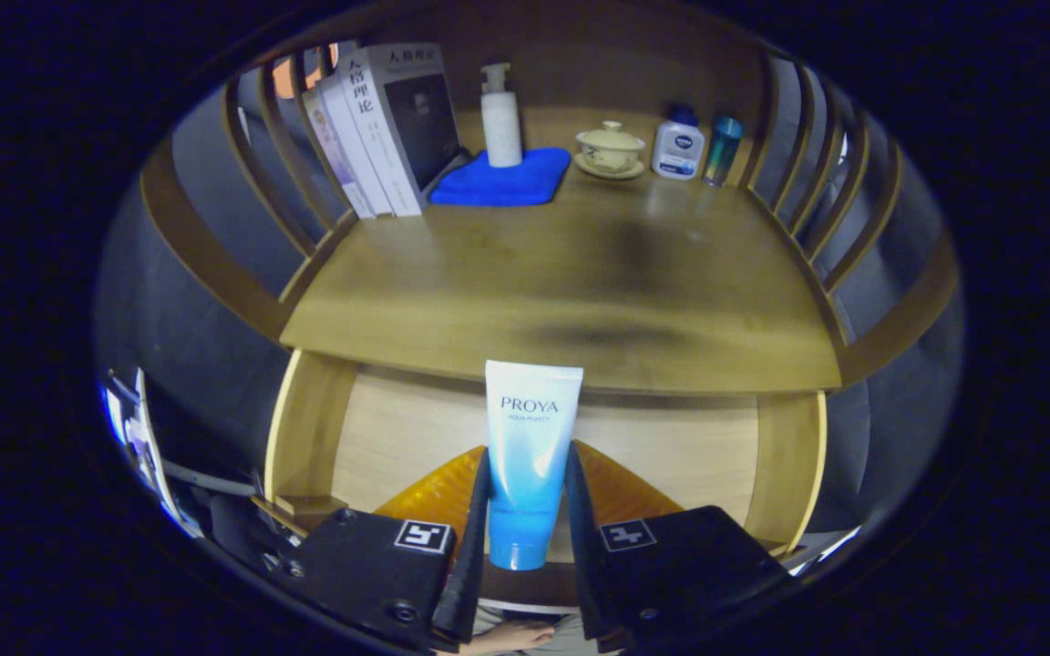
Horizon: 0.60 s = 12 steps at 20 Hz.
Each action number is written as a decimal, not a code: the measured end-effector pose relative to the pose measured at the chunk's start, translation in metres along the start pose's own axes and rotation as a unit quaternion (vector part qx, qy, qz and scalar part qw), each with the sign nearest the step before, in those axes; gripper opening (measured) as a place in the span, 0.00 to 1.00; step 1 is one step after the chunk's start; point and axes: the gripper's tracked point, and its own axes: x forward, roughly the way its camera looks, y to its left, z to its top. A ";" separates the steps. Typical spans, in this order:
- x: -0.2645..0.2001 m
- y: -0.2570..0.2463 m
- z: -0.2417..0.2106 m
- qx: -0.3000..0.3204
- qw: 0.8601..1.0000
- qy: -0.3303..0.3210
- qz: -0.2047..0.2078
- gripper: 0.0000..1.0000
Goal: Pull open the drawer, take out the items inside it, and place them on the countertop above the cabinet.
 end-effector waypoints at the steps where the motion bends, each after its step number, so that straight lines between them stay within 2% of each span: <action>1: -0.003 0.001 0.009 0.001 1.000 -0.007 0.000 0.46; 5: -0.010 0.006 0.046 0.015 0.999 -0.027 0.009 0.46; 12: 0.009 -0.004 0.099 0.022 0.998 -0.050 -0.029 0.46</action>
